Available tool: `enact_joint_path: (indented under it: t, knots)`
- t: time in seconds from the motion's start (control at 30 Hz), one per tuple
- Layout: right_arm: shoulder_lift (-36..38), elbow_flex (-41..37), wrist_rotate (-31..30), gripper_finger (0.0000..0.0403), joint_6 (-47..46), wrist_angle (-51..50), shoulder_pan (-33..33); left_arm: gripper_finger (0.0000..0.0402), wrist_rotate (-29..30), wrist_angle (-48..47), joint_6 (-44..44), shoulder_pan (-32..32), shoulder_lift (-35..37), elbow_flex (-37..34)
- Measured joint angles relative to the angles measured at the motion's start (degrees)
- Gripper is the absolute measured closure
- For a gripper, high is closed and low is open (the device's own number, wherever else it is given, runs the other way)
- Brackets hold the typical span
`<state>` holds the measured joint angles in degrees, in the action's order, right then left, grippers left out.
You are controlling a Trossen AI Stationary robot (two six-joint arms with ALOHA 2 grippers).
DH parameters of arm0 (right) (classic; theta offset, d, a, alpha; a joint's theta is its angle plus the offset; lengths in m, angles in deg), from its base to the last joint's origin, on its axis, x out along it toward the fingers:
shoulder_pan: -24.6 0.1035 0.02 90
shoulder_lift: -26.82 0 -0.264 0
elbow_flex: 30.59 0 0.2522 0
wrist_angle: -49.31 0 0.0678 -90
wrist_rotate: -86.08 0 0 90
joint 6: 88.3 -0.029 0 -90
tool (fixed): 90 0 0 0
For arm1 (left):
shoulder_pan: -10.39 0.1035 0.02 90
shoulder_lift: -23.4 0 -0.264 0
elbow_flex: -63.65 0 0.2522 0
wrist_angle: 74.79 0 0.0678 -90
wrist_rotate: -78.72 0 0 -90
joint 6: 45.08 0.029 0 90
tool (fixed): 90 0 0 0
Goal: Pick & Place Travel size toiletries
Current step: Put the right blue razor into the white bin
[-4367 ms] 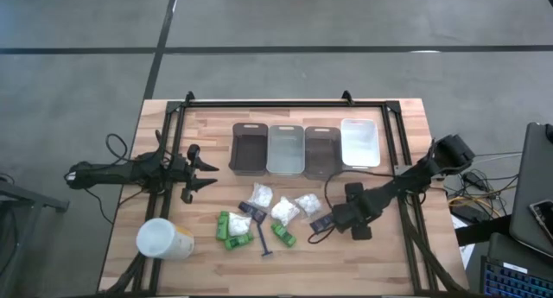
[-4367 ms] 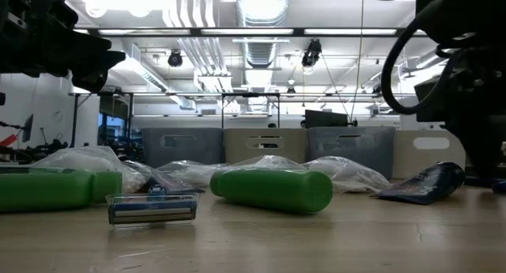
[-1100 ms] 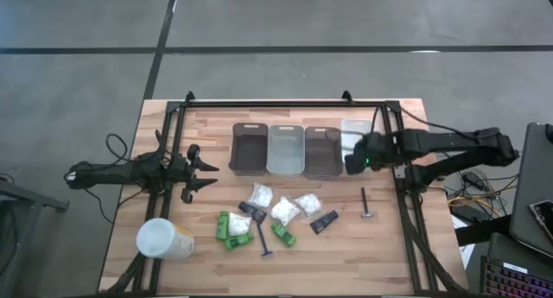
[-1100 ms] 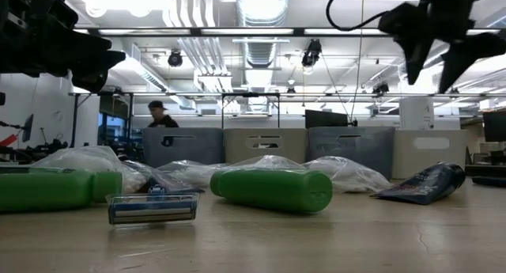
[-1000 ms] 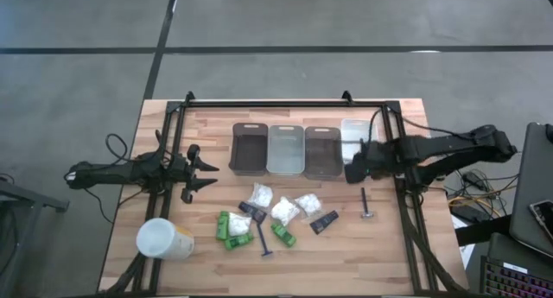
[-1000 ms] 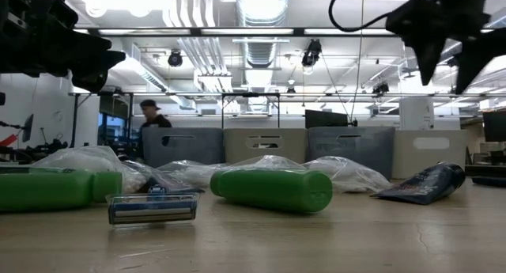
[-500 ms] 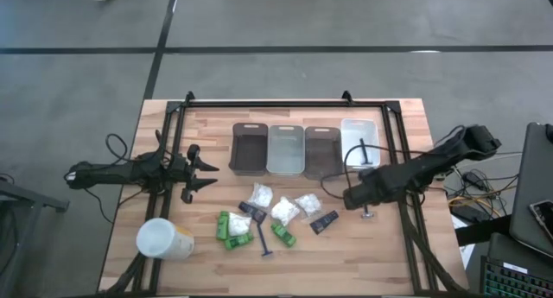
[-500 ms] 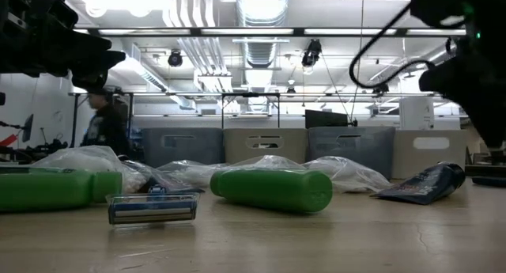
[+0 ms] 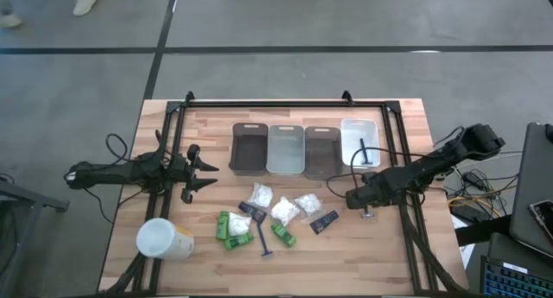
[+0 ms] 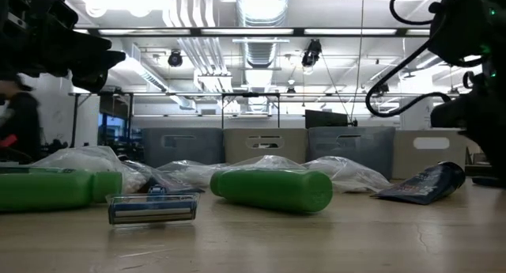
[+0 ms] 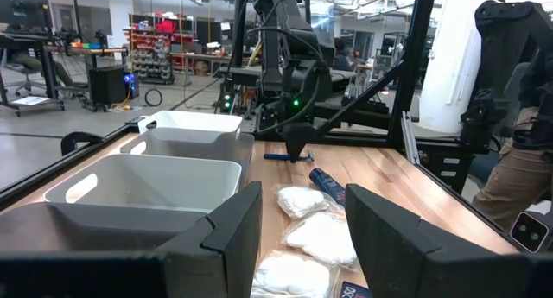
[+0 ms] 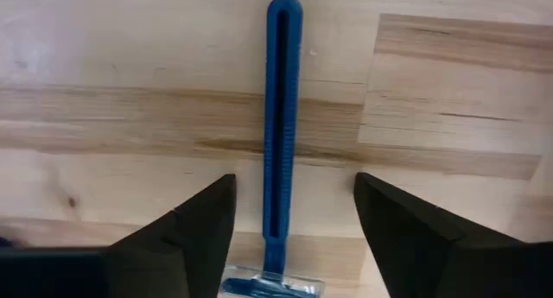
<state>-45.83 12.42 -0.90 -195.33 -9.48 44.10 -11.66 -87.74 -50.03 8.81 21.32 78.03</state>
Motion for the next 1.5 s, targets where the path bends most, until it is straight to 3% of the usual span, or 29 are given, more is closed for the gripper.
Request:
enact_joint_path:
  t: [0.6, 0.87, 1.0, 1.1, 1.27, 1.5]
  knots:
    - [-3.4, 0.9, -0.5, 0.0377, 11.2, 0.5, 0.0, 0.0229, 0.0, 0.0, 0.0, 0.0, 0.0, 0.0]
    - [1.8, 6.8, -0.8, 0.0382, 14.0, 0.8, 0.0, 0.0229, 0.0, 0.0, 0.0, 0.0, 0.0, 0.0]
    - [5.1, 12.7, -7.2, 0.0382, 13.9, -1.7, -0.1, 0.0229, 0.0, 0.0, 0.0, 0.0, 0.0, 0.0]
    - [7.8, 17.4, -14.4, 0.0381, 12.5, -9.7, -1.3, 0.0229, 0.0, 0.0, 0.0, 0.0, 0.0, 0.0]
    - [13.7, 22.7, -24.4, 0.038, 12.7, -22.9, -8.8, 0.0229, 0.0, 0.0, 0.0, 0.0, 0.0, 0.0]
    - [20.0, 20.0, -25.2, 0.038, 29.7, -19.6, -29.1, 0.0229, 0.0, 0.0, 0.0, 0.0, 0.0, 0.0]
